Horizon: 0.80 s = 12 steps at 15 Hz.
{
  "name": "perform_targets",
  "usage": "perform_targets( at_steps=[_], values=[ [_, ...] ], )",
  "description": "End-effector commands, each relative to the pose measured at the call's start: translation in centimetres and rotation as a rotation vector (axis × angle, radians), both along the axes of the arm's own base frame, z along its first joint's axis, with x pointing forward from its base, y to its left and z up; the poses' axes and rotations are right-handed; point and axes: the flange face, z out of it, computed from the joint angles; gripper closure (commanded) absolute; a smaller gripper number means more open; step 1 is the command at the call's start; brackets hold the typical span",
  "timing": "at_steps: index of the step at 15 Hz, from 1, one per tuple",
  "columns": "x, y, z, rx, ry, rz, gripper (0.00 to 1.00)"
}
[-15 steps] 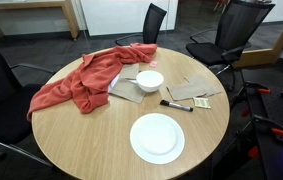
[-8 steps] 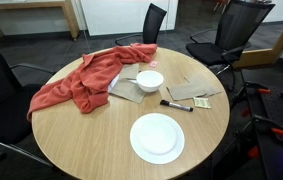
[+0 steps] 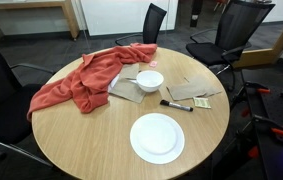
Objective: Move the white bowl to the right
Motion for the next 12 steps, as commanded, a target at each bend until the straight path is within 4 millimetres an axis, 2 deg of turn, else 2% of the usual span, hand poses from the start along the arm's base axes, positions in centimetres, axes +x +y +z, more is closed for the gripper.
perform_targets(
  at_steps=[1, 6, 7, 9, 12],
  values=[
    [1.2, 0.1, -2.8, 0.012, 0.009, -0.015, 0.0],
    [2.9, 0.2, -6.5, 0.031, -0.005, -0.048, 0.0],
    [1.9, 0.2, -5.8, 0.016, 0.011, -0.035, 0.0],
    [2.3, 0.3, -6.9, 0.017, 0.014, -0.038, 0.0],
    [2.5, 0.3, -7.0, 0.017, 0.015, -0.039, 0.0]
  ],
)
